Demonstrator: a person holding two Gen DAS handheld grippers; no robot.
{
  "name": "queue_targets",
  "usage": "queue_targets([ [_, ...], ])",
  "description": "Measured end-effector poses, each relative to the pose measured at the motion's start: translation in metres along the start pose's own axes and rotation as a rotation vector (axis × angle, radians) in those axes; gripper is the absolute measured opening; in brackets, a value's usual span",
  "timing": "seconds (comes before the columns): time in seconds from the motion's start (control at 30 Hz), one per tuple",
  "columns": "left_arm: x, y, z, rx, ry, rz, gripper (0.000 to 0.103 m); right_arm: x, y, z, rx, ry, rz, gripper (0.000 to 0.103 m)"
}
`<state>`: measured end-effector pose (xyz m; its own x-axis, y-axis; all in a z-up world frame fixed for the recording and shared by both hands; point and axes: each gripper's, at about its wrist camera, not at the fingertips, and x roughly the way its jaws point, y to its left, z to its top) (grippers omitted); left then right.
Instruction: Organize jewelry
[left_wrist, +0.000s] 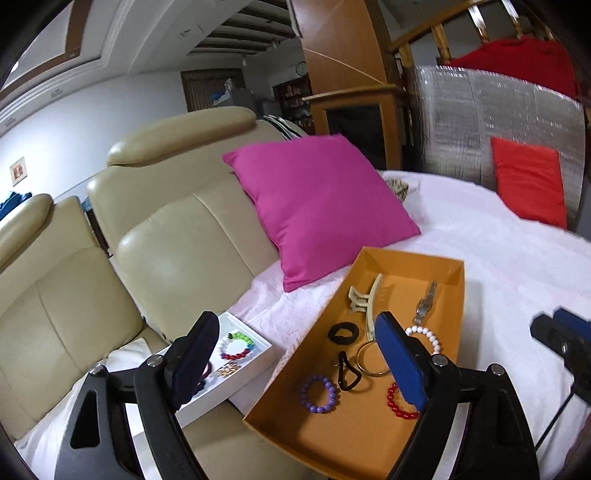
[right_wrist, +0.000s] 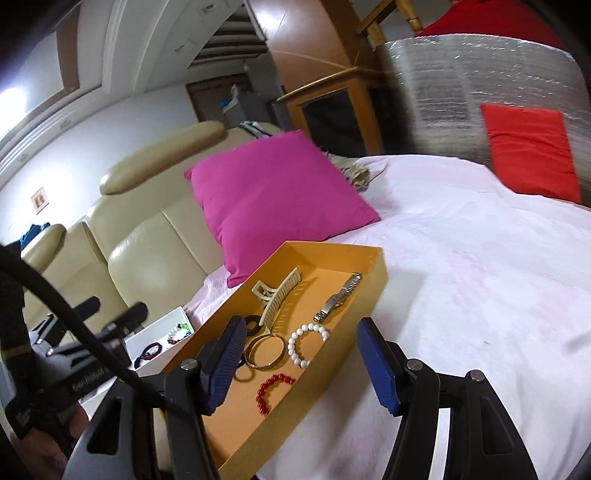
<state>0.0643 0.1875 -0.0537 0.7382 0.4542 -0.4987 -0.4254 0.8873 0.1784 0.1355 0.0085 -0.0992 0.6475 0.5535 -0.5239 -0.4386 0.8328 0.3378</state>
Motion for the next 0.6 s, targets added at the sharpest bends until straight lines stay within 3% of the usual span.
queue_targets([
  [0.2,-0.047,0.015,0.008,0.01,-0.064,0.065,0.087,-0.052,0.019,-0.002,-0.018,0.003,-0.061,0.068],
  [0.6,-0.097,0.03,0.007,0.015,-0.1,0.022,0.087,-0.111,0.074,-0.009,-0.079,-0.011,-0.12,0.069],
])
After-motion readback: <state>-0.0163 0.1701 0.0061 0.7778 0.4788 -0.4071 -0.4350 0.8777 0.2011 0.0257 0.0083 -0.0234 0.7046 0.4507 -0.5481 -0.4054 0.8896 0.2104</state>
